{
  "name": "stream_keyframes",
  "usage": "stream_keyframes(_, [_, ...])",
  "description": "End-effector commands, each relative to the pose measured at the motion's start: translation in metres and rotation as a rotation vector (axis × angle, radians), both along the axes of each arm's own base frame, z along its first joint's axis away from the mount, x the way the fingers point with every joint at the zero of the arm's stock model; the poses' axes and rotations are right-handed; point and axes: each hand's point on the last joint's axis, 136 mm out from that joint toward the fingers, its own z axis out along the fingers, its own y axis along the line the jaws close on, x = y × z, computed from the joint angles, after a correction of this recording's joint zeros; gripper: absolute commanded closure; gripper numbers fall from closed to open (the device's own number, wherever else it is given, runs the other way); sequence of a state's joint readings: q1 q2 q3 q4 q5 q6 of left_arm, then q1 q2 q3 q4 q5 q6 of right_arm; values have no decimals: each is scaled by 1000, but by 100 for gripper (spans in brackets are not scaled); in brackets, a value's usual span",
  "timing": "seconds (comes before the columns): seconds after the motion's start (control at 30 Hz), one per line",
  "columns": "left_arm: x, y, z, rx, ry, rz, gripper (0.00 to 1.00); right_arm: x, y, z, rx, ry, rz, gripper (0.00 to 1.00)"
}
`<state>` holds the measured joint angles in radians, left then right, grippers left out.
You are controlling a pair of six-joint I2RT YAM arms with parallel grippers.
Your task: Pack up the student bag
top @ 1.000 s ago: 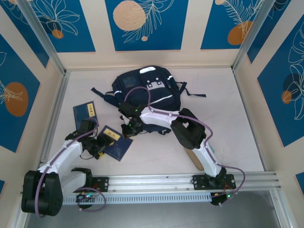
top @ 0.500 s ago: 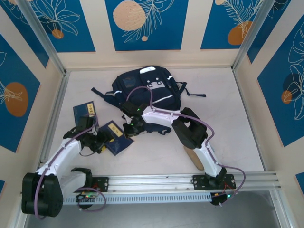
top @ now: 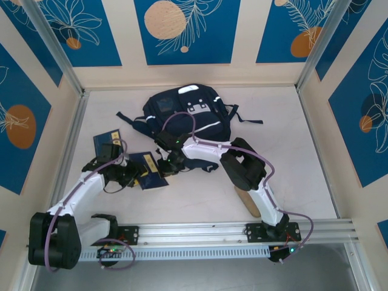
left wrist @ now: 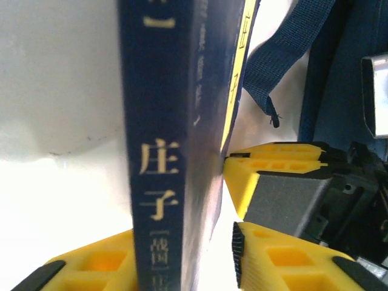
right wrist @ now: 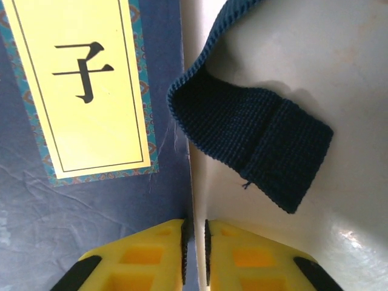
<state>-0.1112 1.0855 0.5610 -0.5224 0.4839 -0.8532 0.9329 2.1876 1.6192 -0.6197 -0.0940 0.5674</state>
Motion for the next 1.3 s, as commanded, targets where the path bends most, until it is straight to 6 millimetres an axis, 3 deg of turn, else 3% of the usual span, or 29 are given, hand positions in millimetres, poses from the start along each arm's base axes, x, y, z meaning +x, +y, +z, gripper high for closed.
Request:
stream_keyframes(0.0, [3, 8, 5, 56, -13, -4, 75, -9, -10, 16, 1, -4, 8, 78])
stream_keyframes(0.13, [7, 20, 19, 129, -58, 16, 93, 2, -21, 66, 101, -149, -1, 66])
stream_keyframes(0.23, [15, 20, 38, 131, -117, 11, 100, 11, -36, 101, 180, -209, -53, 51])
stream_keyframes(0.4, [35, 9, 85, 67, -251, 6, 100, 21, -63, 145, 318, -247, -180, 27])
stream_keyframes(0.63, [69, -8, 156, -96, -460, 62, 100, 29, -86, 182, 568, -160, -402, 11])
stream_keyframes(0.77, [88, -15, 189, -182, -560, 120, 100, 33, -78, 208, 756, -48, -415, 8])
stream_keyframes(0.9, [100, -17, 206, -228, -623, 187, 100, 38, -58, 225, 874, 65, -443, 4])
stream_keyframes(1.07, [108, -15, 216, -297, -652, 290, 100, 53, -38, 233, 935, 175, -529, 4])
stream_keyframes(1.27, [118, -14, 218, -346, -654, 352, 100, 67, -14, 252, 973, 182, -549, 7])
